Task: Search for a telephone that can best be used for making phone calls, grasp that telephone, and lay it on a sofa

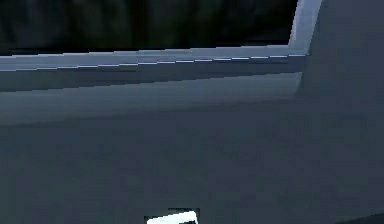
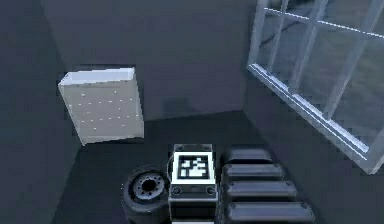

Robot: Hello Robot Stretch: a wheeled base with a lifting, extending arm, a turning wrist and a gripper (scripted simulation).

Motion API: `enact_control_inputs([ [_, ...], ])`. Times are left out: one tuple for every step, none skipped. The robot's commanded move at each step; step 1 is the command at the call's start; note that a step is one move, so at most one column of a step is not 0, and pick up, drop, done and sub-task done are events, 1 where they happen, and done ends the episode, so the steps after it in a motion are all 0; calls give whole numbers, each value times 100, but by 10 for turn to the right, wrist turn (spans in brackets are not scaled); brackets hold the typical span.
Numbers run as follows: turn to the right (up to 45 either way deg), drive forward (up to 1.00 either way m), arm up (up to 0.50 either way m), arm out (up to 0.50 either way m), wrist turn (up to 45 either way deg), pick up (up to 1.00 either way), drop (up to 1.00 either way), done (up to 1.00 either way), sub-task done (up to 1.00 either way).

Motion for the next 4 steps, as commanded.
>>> enact_control_inputs([
  [-450, 0, 0, 0, 0, 0, 0, 0, 0],
  [-360, 0, 0, 0, 0, 0, 0, 0, 0],
  [0, 10, 0, 0, 0, 0, 0, 0, 0],
  [-150, 0, 0, 0, 0, 0, 0, 0, 0],
])
